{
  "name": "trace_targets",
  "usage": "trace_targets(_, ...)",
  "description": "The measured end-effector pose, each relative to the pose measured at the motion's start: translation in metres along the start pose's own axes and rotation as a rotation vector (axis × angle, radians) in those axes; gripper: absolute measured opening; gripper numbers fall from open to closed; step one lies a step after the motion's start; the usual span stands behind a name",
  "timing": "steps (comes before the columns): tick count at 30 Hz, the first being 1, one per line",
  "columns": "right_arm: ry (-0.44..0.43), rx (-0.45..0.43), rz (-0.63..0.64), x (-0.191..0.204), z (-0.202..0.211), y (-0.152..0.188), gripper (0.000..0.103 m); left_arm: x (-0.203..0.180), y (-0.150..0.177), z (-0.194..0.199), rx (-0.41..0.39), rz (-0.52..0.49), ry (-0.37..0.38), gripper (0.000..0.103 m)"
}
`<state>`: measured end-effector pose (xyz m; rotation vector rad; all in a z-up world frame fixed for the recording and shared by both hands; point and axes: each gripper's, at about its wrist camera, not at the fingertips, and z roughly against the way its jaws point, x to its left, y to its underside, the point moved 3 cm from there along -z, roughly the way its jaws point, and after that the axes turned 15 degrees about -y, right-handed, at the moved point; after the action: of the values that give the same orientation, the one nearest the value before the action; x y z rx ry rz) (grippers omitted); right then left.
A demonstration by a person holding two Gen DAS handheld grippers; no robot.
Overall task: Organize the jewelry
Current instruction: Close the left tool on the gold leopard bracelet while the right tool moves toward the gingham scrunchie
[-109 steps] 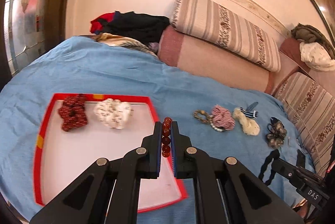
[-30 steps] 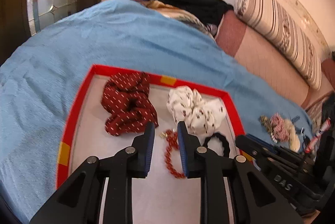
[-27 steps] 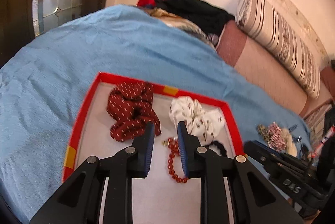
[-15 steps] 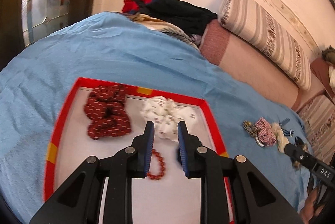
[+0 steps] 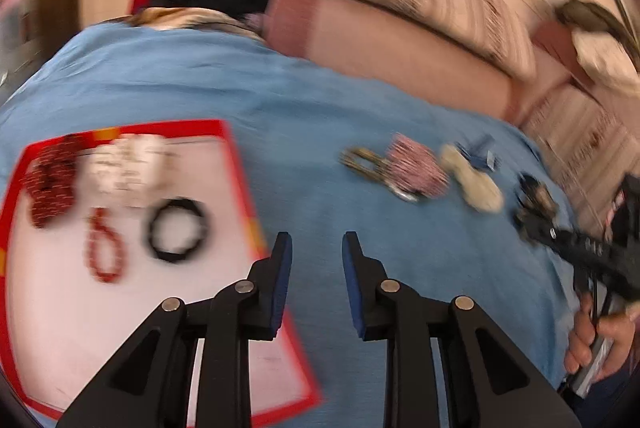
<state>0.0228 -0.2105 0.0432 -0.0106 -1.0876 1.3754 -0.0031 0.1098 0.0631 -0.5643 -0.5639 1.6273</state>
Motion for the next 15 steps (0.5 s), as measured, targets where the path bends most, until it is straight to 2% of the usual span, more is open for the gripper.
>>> trace_targets(3, -0.031, -0.027, -0.024, -0.008, 0.01, -0.008, 0.022, -0.033, 0.002, -0.005, 0.015, -0.049, 0.01, 0.025)
trace_targets(6, -0.056, -0.051, -0.03, -0.01, 0.019, -0.013, 0.022, -0.055, -0.001, -0.017, 0.067, -0.038, 0.043, 0.025)
trace_targets(10, -0.089, -0.074, -0.06, -0.018, 0.029, -0.018, 0.022, -0.065, -0.023, -0.034, 0.12, 0.004, 0.05, 0.025)
trace_targets(15, -0.116, -0.088, -0.091, -0.027, 0.035, -0.021, 0.022, -0.069, -0.061, -0.071, 0.16, 0.033, -0.005, 0.026)
